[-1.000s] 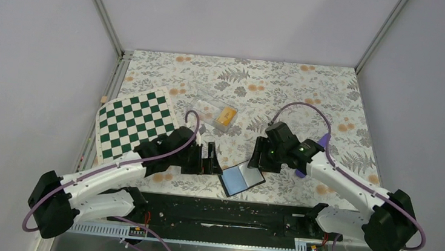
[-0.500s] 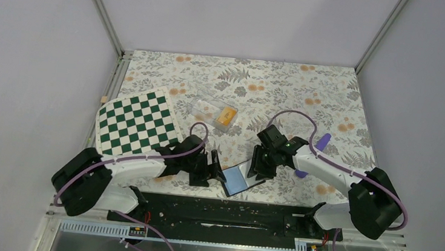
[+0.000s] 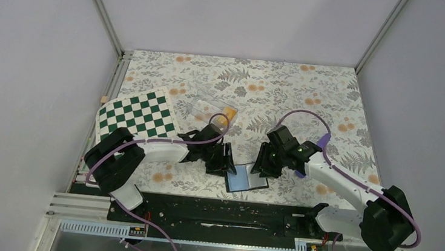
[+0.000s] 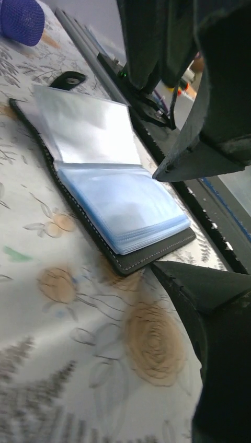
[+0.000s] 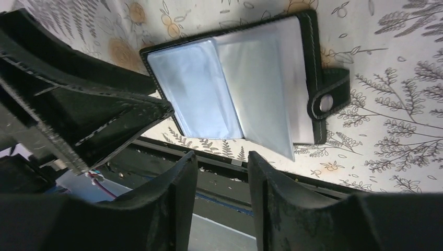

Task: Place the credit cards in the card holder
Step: Move the storage box to the center of the board.

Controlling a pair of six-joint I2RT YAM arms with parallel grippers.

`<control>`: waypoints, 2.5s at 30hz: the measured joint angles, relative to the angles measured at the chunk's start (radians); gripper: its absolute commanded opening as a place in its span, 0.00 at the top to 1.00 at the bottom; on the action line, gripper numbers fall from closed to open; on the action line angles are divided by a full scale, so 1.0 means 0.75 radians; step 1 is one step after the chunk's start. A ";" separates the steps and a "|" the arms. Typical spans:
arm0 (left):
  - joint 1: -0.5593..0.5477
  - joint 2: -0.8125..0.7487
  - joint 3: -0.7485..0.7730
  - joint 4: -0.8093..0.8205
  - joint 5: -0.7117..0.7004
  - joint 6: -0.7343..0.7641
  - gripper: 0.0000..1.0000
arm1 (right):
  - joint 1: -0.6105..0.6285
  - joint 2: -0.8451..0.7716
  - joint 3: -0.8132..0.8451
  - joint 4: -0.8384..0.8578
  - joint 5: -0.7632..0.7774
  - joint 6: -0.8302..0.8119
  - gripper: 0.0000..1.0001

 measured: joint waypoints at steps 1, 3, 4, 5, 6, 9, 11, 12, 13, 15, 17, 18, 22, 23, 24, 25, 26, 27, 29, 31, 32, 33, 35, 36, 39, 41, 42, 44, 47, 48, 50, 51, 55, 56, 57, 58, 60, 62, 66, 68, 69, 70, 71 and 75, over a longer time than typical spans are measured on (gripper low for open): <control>0.000 0.023 0.030 -0.012 -0.006 0.025 0.43 | -0.013 -0.015 0.000 -0.001 0.001 -0.001 0.47; 0.000 0.086 0.121 -0.064 -0.016 0.089 0.43 | -0.037 -0.042 0.000 -0.009 0.003 -0.009 0.42; 0.000 0.108 0.150 -0.078 -0.019 0.109 0.42 | -0.049 -0.054 0.000 -0.015 0.004 -0.016 0.39; 0.000 0.134 0.188 -0.101 -0.019 0.132 0.41 | -0.057 -0.062 0.001 -0.022 0.006 -0.024 0.36; 0.000 0.150 0.210 -0.109 -0.020 0.150 0.39 | -0.065 -0.066 0.003 -0.032 0.011 -0.035 0.33; 0.000 0.166 0.255 -0.159 -0.039 0.205 0.34 | -0.074 -0.057 0.034 -0.081 0.032 -0.071 0.27; 0.002 0.157 0.267 -0.193 -0.062 0.240 0.32 | -0.074 -0.026 0.088 -0.109 0.038 -0.098 0.24; 0.004 0.144 0.268 -0.211 -0.080 0.256 0.31 | -0.074 0.007 0.131 -0.117 0.039 -0.112 0.24; 0.007 0.125 0.268 -0.235 -0.093 0.268 0.30 | -0.074 0.034 0.163 -0.117 0.039 -0.121 0.23; 0.023 0.054 0.263 -0.281 -0.127 0.292 0.29 | -0.074 0.115 0.257 -0.129 0.036 -0.140 0.23; 0.058 -0.070 0.242 -0.309 -0.162 0.317 0.27 | -0.075 0.216 0.364 -0.130 0.032 -0.154 0.23; 0.085 -0.149 0.229 -0.320 -0.180 0.328 0.27 | -0.075 0.283 0.437 -0.133 0.027 -0.158 0.23; 0.222 -0.440 0.185 -0.346 -0.222 0.357 0.25 | -0.075 0.510 0.665 -0.123 -0.003 -0.171 0.23; 0.256 -0.502 0.174 -0.355 -0.227 0.363 0.24 | -0.075 0.558 0.714 -0.124 -0.011 -0.171 0.24; 0.297 -0.562 0.164 -0.360 -0.229 0.369 0.24 | -0.075 0.625 0.785 -0.127 -0.022 -0.171 0.24; 0.334 -0.610 0.154 -0.369 -0.230 0.374 0.24 | -0.075 0.678 0.837 -0.123 -0.034 -0.171 0.25; 0.377 -0.662 0.142 -0.382 -0.228 0.382 0.24 | -0.075 0.733 0.896 -0.125 -0.040 -0.170 0.25; 0.405 -0.696 0.135 -0.396 -0.224 0.392 0.24 | -0.075 0.787 0.952 -0.126 -0.047 -0.170 0.26; 0.457 -0.754 0.124 -0.429 -0.210 0.410 0.24 | -0.075 0.895 1.075 -0.148 -0.052 -0.169 0.26; 0.474 -0.777 0.120 -0.457 -0.188 0.426 0.24 | -0.075 0.997 1.199 -0.164 -0.050 -0.169 0.27; 0.476 -0.780 0.117 -0.466 -0.175 0.432 0.24 | -0.076 1.044 1.256 -0.167 -0.046 -0.170 0.28; 0.477 -0.780 0.114 -0.477 -0.157 0.436 0.25 | -0.076 1.085 1.302 -0.171 -0.041 -0.170 0.30; 0.478 -0.780 0.095 -0.483 -0.122 0.438 0.25 | -0.079 1.154 1.382 -0.191 -0.027 -0.168 0.38; 0.478 -0.780 0.086 -0.487 -0.108 0.437 0.25 | -0.081 1.180 1.412 -0.205 -0.022 -0.165 0.39; 0.478 -0.784 0.044 -0.489 -0.070 0.434 0.25 | -0.099 1.241 1.467 -0.245 0.004 -0.160 0.43; 0.478 -0.795 0.024 -0.491 -0.060 0.429 0.25 | -0.115 1.262 1.471 -0.265 0.018 -0.163 0.45; 0.478 -0.805 0.015 -0.490 -0.054 0.427 0.25 | -0.123 1.271 1.471 -0.279 0.029 -0.166 0.45; 0.478 -0.826 0.005 -0.491 -0.050 0.424 0.25 | -0.135 1.280 1.470 -0.297 0.046 -0.173 0.46; 0.478 -0.859 0.000 -0.490 -0.044 0.420 0.25 | -0.144 1.281 1.467 -0.315 0.074 -0.188 0.57; 0.478 -0.867 -0.004 -0.489 -0.043 0.419 0.25 | -0.146 1.281 1.467 -0.315 0.077 -0.194 0.61; 0.478 -0.874 -0.009 -0.489 -0.042 0.419 0.25 | -0.146 1.285 1.467 -0.315 0.079 -0.204 0.69; 0.478 -0.874 -0.012 -0.489 -0.041 0.419 0.25 | -0.146 1.286 1.467 -0.305 0.072 -0.205 0.71; 0.478 -0.873 -0.013 -0.494 -0.039 0.420 0.25 | -0.145 1.286 1.464 -0.288 0.068 -0.217 0.75; 0.478 -0.873 -0.013 -0.495 -0.039 0.420 0.25 | -0.145 1.286 1.462 -0.282 0.067 -0.221 0.77; 0.478 -0.873 -0.013 -0.496 -0.039 0.420 0.25 | -0.145 1.286 1.461 -0.279 0.067 -0.222 0.80; 0.478 -0.873 -0.013 -0.496 -0.038 0.420 0.25 | -0.145 1.286 1.459 -0.274 0.065 -0.225 0.83; 0.478 -0.872 -0.013 -0.498 -0.036 0.420 0.25 | -0.145 1.284 1.452 -0.258 0.054 -0.231 0.87; 0.478 -0.872 -0.013 -0.505 -0.032 0.420 0.25 | -0.146 1.276 1.440 -0.251 0.052 -0.240 0.90; 0.478 -0.868 -0.013 -0.516 -0.021 0.420 0.25 | -0.157 1.250 1.410 -0.261 0.067 -0.277 0.95; 0.478 -0.861 -0.013 -0.517 -0.013 0.420 0.25 | -0.163 1.234 1.391 -0.269 0.079 -0.302 0.95; 0.478 -0.859 -0.013 -0.518 -0.011 0.420 0.25 | -0.167 1.223 1.377 -0.270 0.084 -0.318 0.95; 0.478 -0.858 -0.013 -0.520 -0.008 0.420 0.25 | -0.169 1.212 1.363 -0.275 0.087 -0.334 0.95; 0.478 -0.857 -0.013 -0.520 -0.008 0.420 0.25 | -0.171 1.204 1.354 -0.280 0.091 -0.343 0.95; 0.478 -0.851 -0.013 -0.520 -0.003 0.415 0.25 | -0.173 1.153 1.290 -0.306 0.119 -0.393 0.95</control>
